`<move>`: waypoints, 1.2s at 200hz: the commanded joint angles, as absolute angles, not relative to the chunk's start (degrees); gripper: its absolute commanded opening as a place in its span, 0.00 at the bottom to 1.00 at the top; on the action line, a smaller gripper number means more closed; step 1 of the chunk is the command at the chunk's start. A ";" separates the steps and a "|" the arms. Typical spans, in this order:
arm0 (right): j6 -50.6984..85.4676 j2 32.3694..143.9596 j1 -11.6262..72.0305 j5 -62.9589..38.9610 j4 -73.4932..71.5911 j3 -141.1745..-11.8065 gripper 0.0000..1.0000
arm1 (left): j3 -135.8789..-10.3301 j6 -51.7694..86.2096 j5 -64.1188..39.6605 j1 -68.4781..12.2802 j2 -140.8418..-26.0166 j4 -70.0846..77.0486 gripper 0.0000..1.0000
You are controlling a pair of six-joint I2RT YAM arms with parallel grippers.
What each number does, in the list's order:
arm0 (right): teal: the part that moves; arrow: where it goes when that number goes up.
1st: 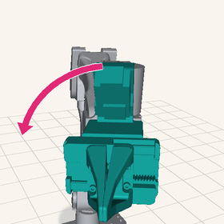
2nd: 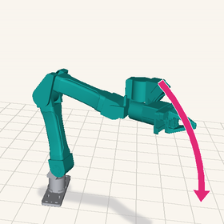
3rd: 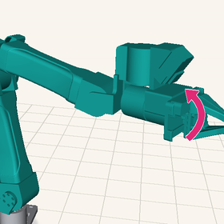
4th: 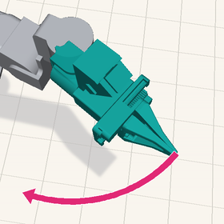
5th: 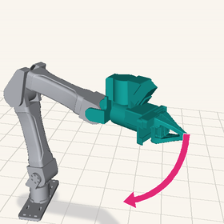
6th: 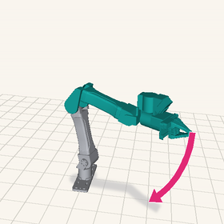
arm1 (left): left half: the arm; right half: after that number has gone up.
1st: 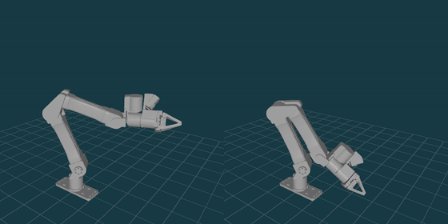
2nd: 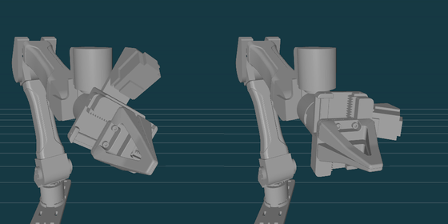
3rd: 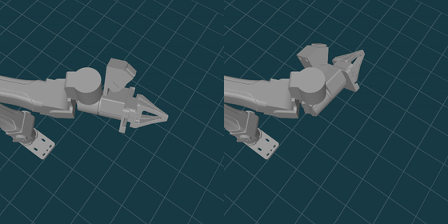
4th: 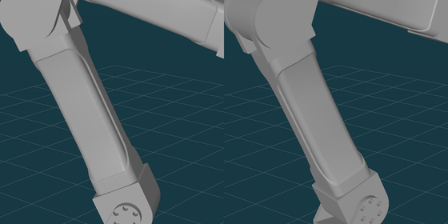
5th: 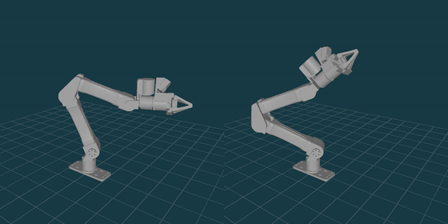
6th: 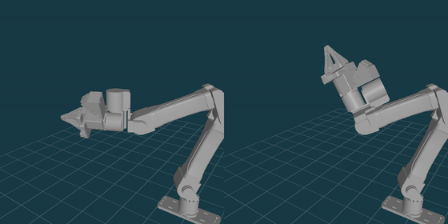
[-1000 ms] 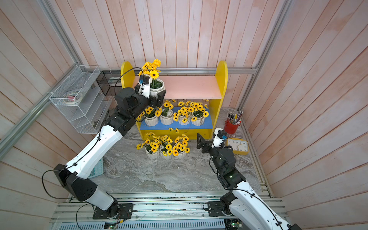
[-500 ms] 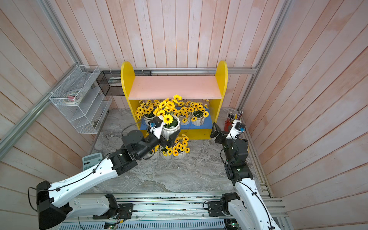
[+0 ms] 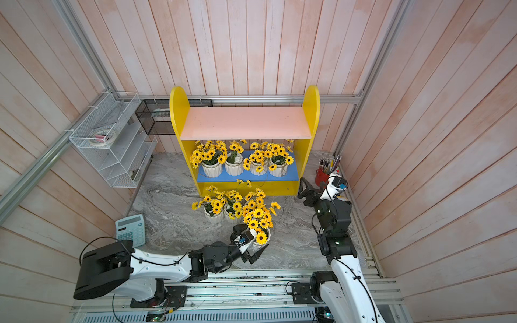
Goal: Take the sunflower pots off the shelves
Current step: Place the sunflower pot at the center of the board.
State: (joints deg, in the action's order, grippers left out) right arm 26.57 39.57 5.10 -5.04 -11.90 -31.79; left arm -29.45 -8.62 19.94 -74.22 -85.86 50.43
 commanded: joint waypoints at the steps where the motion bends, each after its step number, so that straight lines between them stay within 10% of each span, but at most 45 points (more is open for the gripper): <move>1: 26.50 38.38 4.79 -5.64 -9.99 -31.05 0.94 | -31.23 -9.06 19.28 -74.54 -91.44 69.53 0.00; 240: 26.32 35.25 4.82 -4.28 -8.64 -28.89 0.94 | -52.28 -3.43 11.53 -66.61 -130.36 76.94 0.00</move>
